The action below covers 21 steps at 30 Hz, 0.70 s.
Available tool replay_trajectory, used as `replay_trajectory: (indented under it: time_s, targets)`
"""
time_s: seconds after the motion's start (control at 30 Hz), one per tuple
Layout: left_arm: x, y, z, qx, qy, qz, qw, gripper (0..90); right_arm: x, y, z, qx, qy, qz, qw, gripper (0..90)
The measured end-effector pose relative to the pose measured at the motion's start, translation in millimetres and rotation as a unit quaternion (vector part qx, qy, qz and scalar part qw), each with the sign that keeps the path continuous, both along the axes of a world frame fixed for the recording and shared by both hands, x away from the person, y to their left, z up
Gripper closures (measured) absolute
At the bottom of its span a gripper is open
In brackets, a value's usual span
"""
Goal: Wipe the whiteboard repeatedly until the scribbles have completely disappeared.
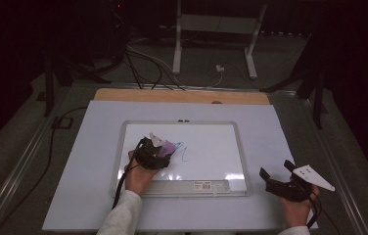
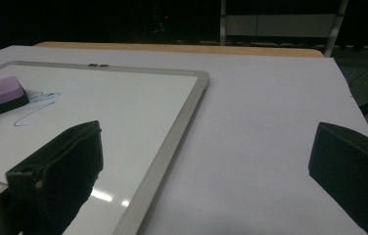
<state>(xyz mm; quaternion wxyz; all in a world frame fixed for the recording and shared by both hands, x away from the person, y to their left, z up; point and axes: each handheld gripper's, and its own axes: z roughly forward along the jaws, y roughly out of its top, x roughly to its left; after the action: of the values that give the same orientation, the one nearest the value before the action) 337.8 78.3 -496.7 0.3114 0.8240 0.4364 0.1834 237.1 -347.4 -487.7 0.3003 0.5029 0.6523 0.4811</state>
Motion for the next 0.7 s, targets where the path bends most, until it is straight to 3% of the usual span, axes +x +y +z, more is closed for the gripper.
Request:
replay_trajectory:
  time_s: [0.13,0.37,0.43,0.5,0.7]
  targets:
    - [-3.2,-12.1,-1.4,-0.016,0.003,-0.024,0.9996,42.2,-0.1,1.2,0.3,-0.001,-0.001,0.001,1.0000,0.0]
    - [-10.7,-42.5,-0.5,-0.015,0.004,-0.066,0.9977,42.2,-0.3,0.7,0.3,-0.001,-0.001,0.000,1.0000,0.0]
    - [-12.0,-47.2,0.0,-0.005,-0.001,-0.073,0.9973,42.2,-0.2,0.7,0.3,-0.001,-0.001,0.000,1.0000,0.0]
    - [-11.0,-47.0,0.3,-0.004,-0.001,-0.071,0.9975,42.2,-0.3,0.2,0.4,0.000,-0.002,0.000,1.0000,0.0]
    - [-1.6,-30.8,0.1,0.003,-0.005,-0.023,0.9997,42.2,-1.1,-1.8,0.8,0.002,-0.002,-0.003,1.0000,0.0]
